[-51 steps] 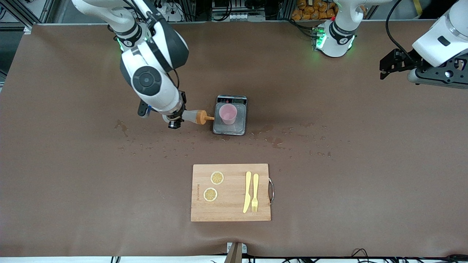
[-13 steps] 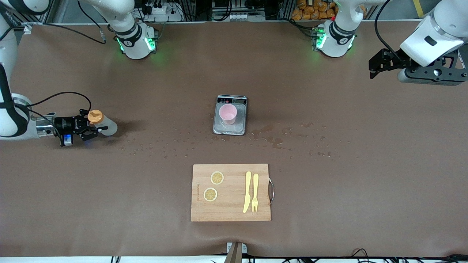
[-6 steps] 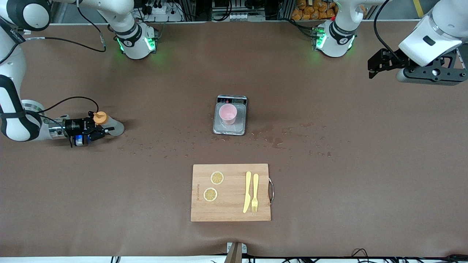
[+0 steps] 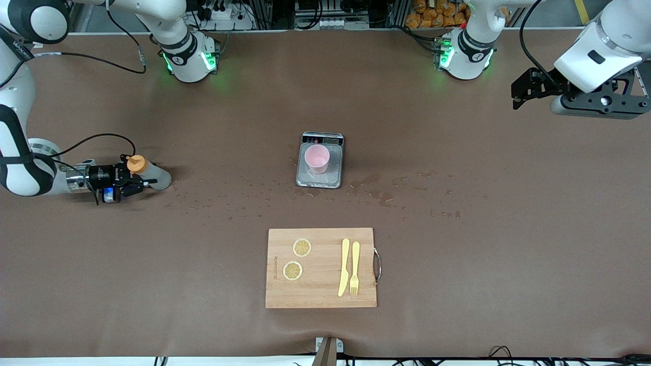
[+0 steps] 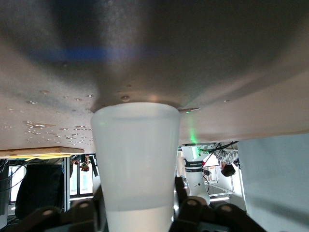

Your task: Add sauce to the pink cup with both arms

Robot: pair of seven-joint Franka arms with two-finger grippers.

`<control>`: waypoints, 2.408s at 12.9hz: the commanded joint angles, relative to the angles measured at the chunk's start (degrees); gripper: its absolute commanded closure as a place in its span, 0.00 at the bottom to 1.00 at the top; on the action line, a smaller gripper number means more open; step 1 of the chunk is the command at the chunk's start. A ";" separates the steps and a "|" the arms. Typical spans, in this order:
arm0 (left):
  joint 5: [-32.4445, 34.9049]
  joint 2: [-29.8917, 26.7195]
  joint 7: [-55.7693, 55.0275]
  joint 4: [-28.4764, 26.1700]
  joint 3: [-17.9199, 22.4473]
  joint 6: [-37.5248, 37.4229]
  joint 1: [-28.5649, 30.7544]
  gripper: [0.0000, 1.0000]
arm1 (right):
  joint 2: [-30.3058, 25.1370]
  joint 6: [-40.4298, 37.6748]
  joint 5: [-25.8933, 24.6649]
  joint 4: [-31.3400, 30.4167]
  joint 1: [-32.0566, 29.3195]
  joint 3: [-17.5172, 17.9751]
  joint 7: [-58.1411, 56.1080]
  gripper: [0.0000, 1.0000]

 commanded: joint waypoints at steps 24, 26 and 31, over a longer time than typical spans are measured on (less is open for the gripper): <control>-1.13 0.29 -1.94 0.49 -2.68 -0.74 0.65 0.00 | -11.32 -18.59 -16.31 25.62 9.28 1.19 11.59 0.00; -1.13 0.29 -1.94 0.49 -2.68 -0.74 0.74 0.00 | -13.52 -19.73 -16.41 25.62 11.66 1.19 11.59 0.00; -0.87 0.29 -1.85 0.58 -2.59 -0.57 0.83 0.00 | -18.89 -19.91 -16.41 25.62 17.64 1.10 11.59 0.00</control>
